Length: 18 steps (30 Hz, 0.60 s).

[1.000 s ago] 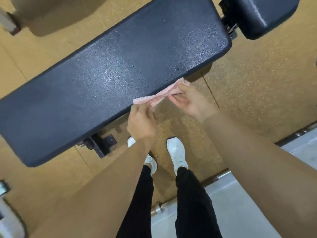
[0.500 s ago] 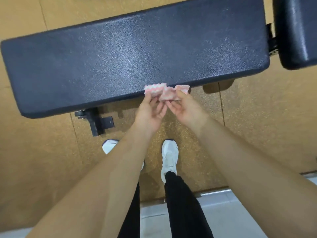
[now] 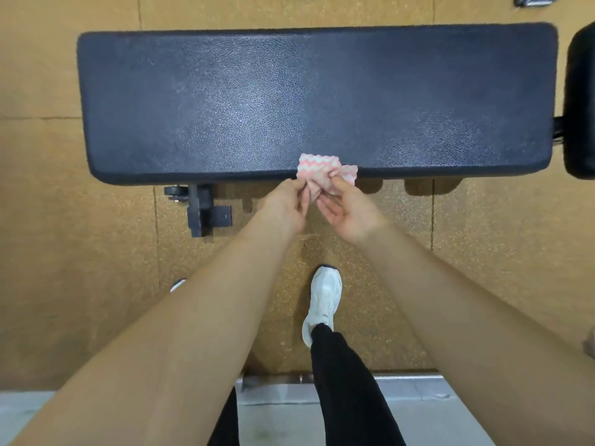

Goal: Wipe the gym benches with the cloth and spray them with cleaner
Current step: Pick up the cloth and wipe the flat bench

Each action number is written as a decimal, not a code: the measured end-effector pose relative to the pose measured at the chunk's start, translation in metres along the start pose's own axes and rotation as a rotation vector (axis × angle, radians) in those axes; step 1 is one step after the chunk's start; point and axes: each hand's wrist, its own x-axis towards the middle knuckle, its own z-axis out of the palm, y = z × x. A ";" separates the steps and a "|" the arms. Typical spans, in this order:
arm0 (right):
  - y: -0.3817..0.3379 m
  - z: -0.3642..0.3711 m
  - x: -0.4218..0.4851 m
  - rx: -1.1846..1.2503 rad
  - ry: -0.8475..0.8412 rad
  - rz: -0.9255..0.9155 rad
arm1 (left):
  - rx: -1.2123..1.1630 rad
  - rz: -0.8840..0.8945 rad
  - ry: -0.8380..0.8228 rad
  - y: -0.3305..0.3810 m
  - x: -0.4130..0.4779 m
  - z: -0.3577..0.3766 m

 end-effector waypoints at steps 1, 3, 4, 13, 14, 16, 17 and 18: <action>0.003 0.008 -0.001 -0.012 0.012 -0.003 | -0.005 0.019 0.022 0.003 0.002 -0.008; 0.010 0.025 -0.003 -0.035 0.045 -0.004 | -0.010 0.035 0.072 0.012 0.004 -0.027; 0.014 0.033 -0.003 -0.052 0.058 0.004 | 0.006 0.028 0.076 0.019 0.002 -0.038; 0.076 0.117 0.006 -0.214 0.157 -0.002 | 0.055 -0.037 -0.047 0.078 -0.025 -0.115; 0.084 0.128 0.005 -0.237 0.151 0.005 | 0.077 -0.042 -0.053 0.084 -0.021 -0.122; 0.099 0.150 0.002 -0.276 0.148 0.025 | 0.102 -0.036 -0.015 0.099 -0.015 -0.136; 0.108 0.161 0.003 -0.290 0.154 0.030 | 0.097 -0.024 0.016 0.107 -0.012 -0.144; 0.116 0.173 0.003 -0.303 0.160 0.037 | 0.083 -0.010 0.045 0.115 -0.008 -0.153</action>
